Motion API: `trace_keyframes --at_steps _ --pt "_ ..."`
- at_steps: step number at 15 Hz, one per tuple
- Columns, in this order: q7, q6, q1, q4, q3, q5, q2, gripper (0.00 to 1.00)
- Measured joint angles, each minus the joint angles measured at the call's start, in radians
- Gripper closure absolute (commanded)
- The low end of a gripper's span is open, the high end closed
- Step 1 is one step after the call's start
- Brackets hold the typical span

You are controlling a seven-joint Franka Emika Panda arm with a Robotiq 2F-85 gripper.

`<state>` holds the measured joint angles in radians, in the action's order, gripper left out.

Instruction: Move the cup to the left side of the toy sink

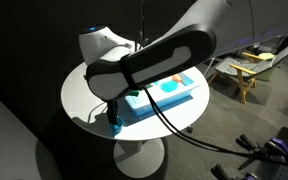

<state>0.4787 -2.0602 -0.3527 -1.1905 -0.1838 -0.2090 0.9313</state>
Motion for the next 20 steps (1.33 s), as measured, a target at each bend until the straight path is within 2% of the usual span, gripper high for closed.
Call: trace_keyframes --at_steps 13,20 --pt "-0.012 0.002 -0.017 0.024 0.0 0.0 -0.033 0.0" --pt "-0.108 0.037 -0.03 0.024 0.0 0.0 -0.07 0.0"
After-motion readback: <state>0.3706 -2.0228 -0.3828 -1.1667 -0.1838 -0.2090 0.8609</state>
